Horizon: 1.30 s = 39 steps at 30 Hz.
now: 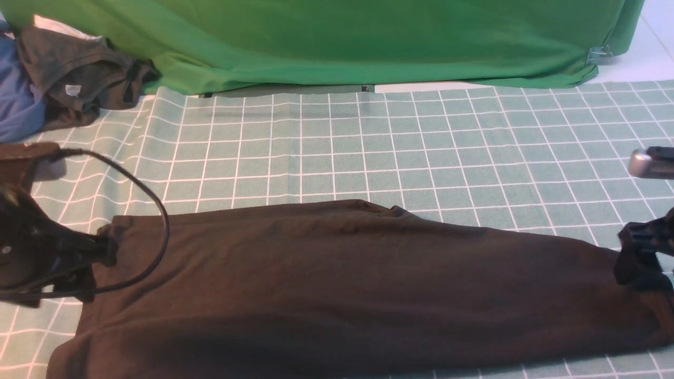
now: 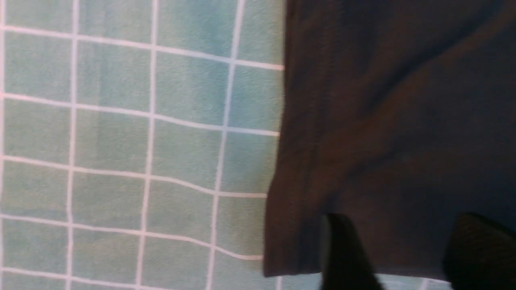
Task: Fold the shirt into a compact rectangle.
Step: 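Pull the folded dark garment lengthwise by its ends to straighten it flat on the table, then fold the right end of the dark garment over onto its left end with the right gripper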
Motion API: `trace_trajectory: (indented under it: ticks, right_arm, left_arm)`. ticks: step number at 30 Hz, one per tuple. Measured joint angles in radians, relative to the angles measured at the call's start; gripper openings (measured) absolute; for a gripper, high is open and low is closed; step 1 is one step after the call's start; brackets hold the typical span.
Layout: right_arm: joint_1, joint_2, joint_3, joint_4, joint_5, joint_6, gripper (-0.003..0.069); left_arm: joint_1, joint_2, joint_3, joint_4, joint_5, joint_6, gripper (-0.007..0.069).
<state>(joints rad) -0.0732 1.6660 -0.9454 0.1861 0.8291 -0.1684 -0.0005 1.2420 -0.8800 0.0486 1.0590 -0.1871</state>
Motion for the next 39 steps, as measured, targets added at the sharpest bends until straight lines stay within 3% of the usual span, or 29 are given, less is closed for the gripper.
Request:
trace_trajectory:
  ticks: [3, 6, 9, 11, 17, 20, 32, 36, 39]
  right_arm:
    - [0.001, 0.037, 0.0, -0.016, 0.002, 0.0, 0.061]
    - [0.002, 0.067, 0.0, -0.023, 0.002, 0.0, 0.0605]
    - [0.002, 0.085, 0.0, -0.026, -0.013, -0.006, 0.056]
    - [0.002, 0.09, 0.0, -0.026, -0.018, -0.026, 0.0498]
    - [0.002, 0.092, 0.0, -0.025, -0.006, -0.101, 0.0129]
    - [0.002, 0.09, -0.007, -0.025, 0.007, -0.109, 0.0051]
    - [-0.109, -0.073, -0.073, -0.107, 0.121, -0.015, 0.0031]
    - [-0.082, -0.125, -0.116, -0.102, 0.193, -0.013, 0.0031]
    - [0.027, -0.193, -0.166, -0.08, 0.237, 0.01, 0.0025]
  left_arm:
    - [0.0, -0.078, 0.0, -0.033, 0.003, 0.03, 0.0089]
    - [0.0, -0.17, 0.0, -0.068, 0.003, 0.051, 0.0024]
    - [0.0, -0.265, 0.0, -0.107, 0.002, 0.068, 0.0006]
    - [0.0, -0.319, 0.0, -0.123, 0.0, 0.072, 0.0004]
    - [0.0, -0.44, 0.0, -0.129, -0.005, 0.073, 0.0004]
    - [0.0, -0.466, 0.001, -0.129, -0.005, 0.075, 0.0006]
    - [0.0, -0.475, 0.005, -0.129, 0.094, 0.096, 0.0007]
    - [0.0, -0.475, 0.005, -0.129, 0.092, 0.111, 0.0007]
    - [0.0, -0.475, 0.005, -0.143, 0.066, 0.114, 0.0007]
